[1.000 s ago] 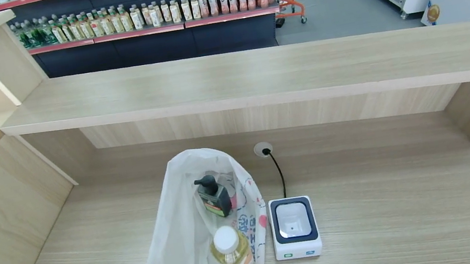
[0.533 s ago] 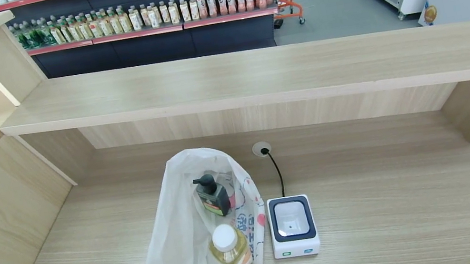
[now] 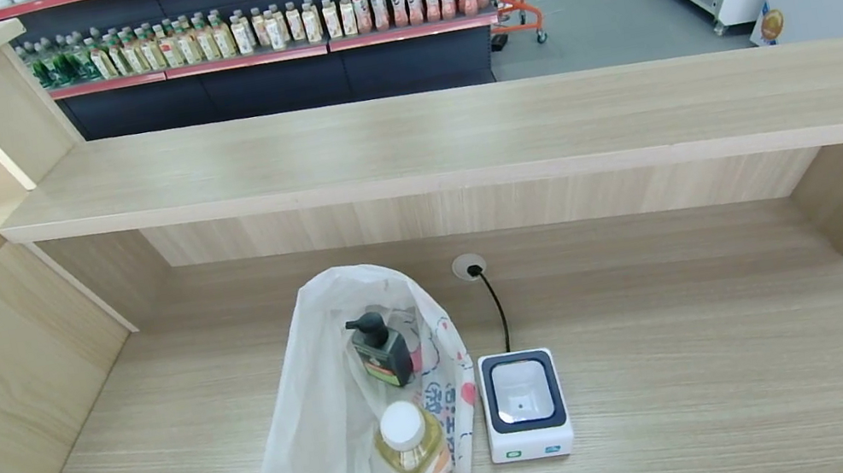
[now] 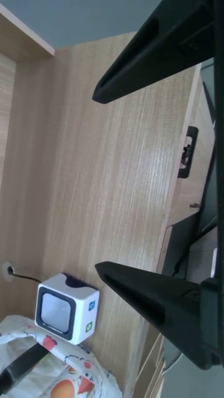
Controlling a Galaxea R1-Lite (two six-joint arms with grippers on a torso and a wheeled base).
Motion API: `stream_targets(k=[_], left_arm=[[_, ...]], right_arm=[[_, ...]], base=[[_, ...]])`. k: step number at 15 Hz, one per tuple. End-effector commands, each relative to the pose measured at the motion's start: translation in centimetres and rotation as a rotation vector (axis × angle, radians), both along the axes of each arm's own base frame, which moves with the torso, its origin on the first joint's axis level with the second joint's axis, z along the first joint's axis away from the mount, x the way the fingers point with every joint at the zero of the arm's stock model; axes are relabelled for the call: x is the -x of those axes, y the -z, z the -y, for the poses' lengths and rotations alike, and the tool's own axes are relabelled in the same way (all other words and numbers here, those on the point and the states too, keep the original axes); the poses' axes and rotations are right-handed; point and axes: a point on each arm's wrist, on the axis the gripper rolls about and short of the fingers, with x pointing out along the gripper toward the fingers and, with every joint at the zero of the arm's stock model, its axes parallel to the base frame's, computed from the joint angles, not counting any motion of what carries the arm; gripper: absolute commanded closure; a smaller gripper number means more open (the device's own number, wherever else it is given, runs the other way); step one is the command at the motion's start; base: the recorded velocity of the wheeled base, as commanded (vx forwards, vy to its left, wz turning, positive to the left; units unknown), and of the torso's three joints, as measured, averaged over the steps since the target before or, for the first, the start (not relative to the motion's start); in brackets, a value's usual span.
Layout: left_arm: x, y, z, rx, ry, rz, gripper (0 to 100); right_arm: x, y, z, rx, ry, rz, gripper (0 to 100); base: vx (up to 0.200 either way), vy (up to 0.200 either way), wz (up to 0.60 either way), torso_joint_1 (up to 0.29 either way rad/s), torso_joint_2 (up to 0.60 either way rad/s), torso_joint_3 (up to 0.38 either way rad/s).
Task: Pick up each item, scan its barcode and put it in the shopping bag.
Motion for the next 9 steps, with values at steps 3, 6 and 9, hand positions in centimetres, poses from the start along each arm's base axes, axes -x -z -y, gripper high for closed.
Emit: stream_targets(k=[3, 6, 9], left_arm=[[0.00, 0.00, 0.00, 0.000, 0.000, 0.000, 0], [0.00, 0.00, 0.00, 0.000, 0.000, 0.000, 0], [0.00, 0.00, 0.00, 0.000, 0.000, 0.000, 0]], right_arm=[[-0.01, 0.00, 0.01, -0.011, 0.004, -0.003, 0], [-0.01, 0.00, 0.00, -0.023, 0.002, -0.004, 0], [-0.01, 0.00, 0.01, -0.024, 0.004, -0.004, 0]], base=[[0.000, 0.000, 0.00, 0.000, 0.00, 0.000], [0.000, 0.000, 0.00, 0.000, 0.00, 0.000], [0.000, 0.000, 0.00, 0.000, 0.00, 0.000]])
